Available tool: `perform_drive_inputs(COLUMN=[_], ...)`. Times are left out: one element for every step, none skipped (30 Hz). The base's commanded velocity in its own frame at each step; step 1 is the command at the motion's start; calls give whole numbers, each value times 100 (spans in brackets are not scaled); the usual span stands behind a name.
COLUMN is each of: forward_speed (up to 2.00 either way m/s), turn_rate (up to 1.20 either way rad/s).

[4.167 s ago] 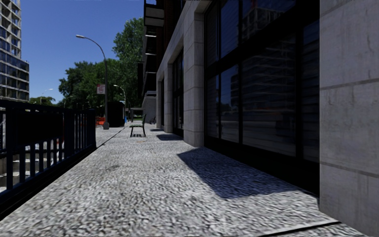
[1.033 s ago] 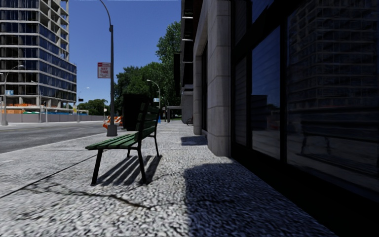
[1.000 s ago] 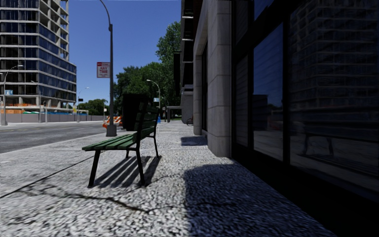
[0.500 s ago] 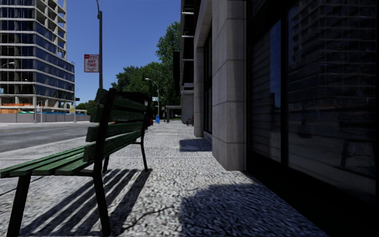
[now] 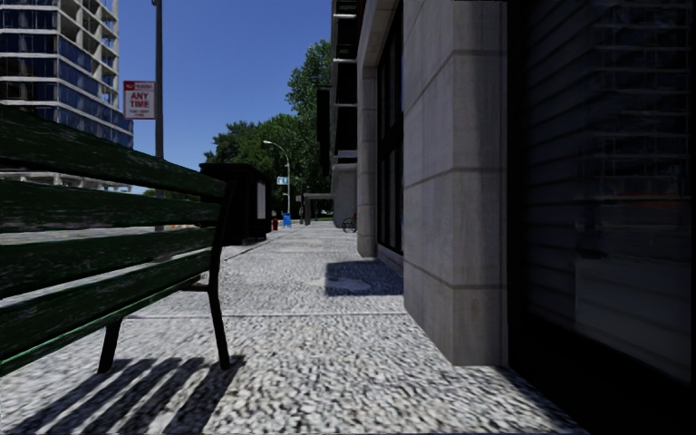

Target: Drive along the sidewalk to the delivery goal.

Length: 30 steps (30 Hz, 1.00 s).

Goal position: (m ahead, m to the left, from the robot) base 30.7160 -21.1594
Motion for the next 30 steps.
perform_drive_inputs(forward_speed=[200,200,200,200,200,200,200,200,200,200,200,200,200,200,200,200,200,200,200,200,200,200,200,200,200,200,200,200,200,200], turn_rate=[0,0,0,0,0,0,0,0,0,5,12,12,14,17,20,20,25,27,27,28,33,35,35,36,36,37,37,37,37,37])
